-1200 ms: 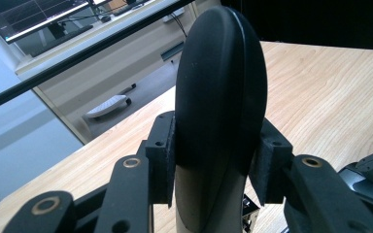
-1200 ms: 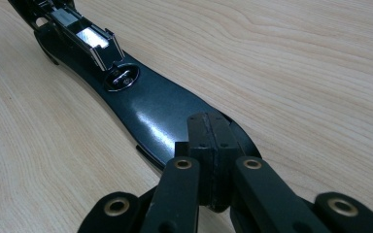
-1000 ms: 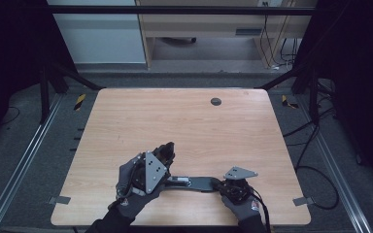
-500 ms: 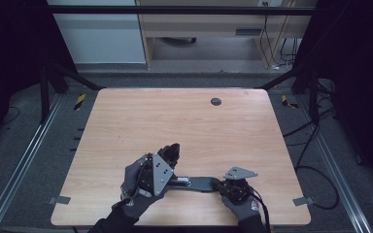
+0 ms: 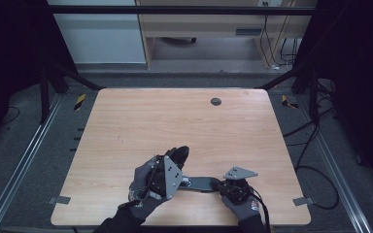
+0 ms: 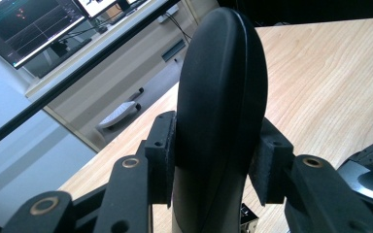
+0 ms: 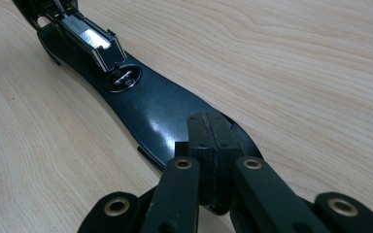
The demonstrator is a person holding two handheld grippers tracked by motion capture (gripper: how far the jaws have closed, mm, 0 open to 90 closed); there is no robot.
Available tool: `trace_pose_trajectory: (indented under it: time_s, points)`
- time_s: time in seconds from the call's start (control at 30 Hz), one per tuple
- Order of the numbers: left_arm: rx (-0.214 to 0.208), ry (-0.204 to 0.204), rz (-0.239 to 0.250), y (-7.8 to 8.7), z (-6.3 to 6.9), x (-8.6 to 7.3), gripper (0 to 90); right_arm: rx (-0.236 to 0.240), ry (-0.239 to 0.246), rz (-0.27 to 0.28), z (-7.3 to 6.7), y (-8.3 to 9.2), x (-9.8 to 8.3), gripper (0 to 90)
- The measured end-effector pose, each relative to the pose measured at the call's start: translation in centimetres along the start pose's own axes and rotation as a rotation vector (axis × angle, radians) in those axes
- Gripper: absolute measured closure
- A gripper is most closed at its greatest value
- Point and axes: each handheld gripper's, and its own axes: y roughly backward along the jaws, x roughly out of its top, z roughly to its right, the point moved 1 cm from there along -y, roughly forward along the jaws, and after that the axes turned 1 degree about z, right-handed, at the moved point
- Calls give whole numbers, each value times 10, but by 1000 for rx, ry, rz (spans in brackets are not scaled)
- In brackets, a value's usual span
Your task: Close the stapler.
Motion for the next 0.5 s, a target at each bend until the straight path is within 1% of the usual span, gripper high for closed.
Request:
trace_pose_trajectory:
  time_s: [0.5]
  points:
    - [3, -55, -10, -6, 13, 2, 572, 2, -6, 2, 0, 0, 0, 900]
